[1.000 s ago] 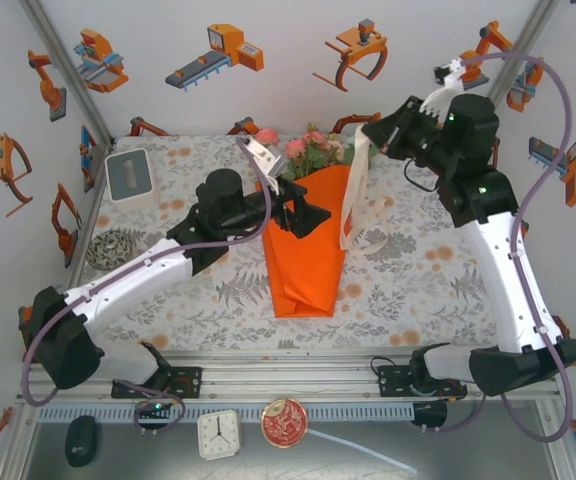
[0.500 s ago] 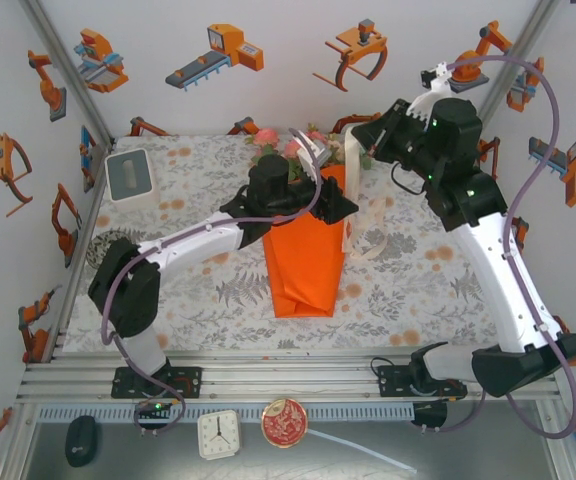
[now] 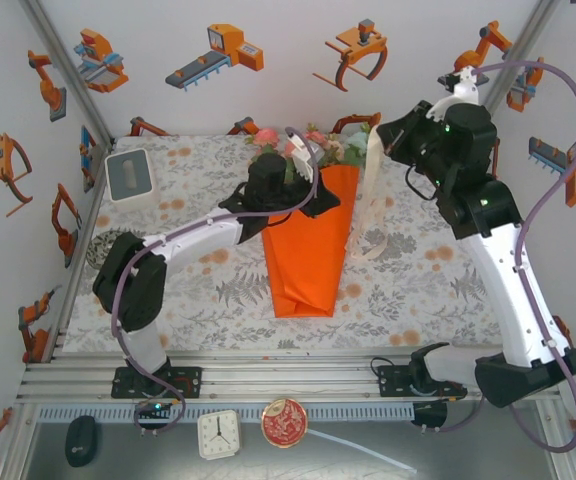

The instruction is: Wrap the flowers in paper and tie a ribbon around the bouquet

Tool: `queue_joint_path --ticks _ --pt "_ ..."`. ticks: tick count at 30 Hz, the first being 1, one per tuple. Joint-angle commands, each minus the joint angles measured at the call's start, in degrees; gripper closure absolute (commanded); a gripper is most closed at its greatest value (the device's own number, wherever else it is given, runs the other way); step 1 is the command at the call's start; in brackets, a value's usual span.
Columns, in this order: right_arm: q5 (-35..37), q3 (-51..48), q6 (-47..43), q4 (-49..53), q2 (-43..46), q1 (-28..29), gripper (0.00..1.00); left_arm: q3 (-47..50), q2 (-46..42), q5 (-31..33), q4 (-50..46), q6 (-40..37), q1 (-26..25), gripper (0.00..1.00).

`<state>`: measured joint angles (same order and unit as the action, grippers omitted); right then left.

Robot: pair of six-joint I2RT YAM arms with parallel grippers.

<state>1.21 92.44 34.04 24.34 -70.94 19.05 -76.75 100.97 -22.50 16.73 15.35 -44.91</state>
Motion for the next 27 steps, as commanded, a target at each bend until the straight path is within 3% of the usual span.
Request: queue_joint_path --ticks 1,4,6,13,17,20,23,24,27 --pt "0.6 -0.8 0.2 -0.7 1.1 -0.5 1.0 -0.8 -5.8 -0.2 -2.5 -6.1 -0.6 0.96" --pt "0.1 -0.1 0.5 -1.4 0.7 -0.5 1.0 2.3 -3.8 -0.8 3.5 -7.0 -3.3 0.59" --pt "0.6 0.8 0.2 -1.4 0.5 -0.5 1.0 3.0 -1.8 2.9 5.9 -8.6 -5.9 0.5" --pt "1.6 3.6 -0.8 -0.5 -0.7 -0.6 1.0 2.5 6.8 14.2 16.3 -8.3 -10.3 0.33" --pt "1.3 4.0 -1.1 -0.5 -1.0 -0.5 1.0 1.2 11.3 21.2 17.5 -9.5 -11.7 0.32" --pt "1.1 4.2 -1.2 -0.5 -1.0 -0.5 1.0 0.9 14.0 24.4 18.5 -9.5 -11.7 0.37" --pt "1.4 4.2 -1.6 -0.4 -0.8 -0.5 1.0 0.3 15.8 23.3 17.7 -8.7 -11.4 0.49" --pt "1.6 4.2 -1.8 -0.4 -0.6 -0.6 1.0 0.3 16.1 22.6 17.7 -8.0 -11.2 0.58" --pt "3.2 3.8 -2.8 0.0 -0.2 -0.6 1.0 1.0 15.4 21.0 17.5 -6.1 -10.3 0.99"
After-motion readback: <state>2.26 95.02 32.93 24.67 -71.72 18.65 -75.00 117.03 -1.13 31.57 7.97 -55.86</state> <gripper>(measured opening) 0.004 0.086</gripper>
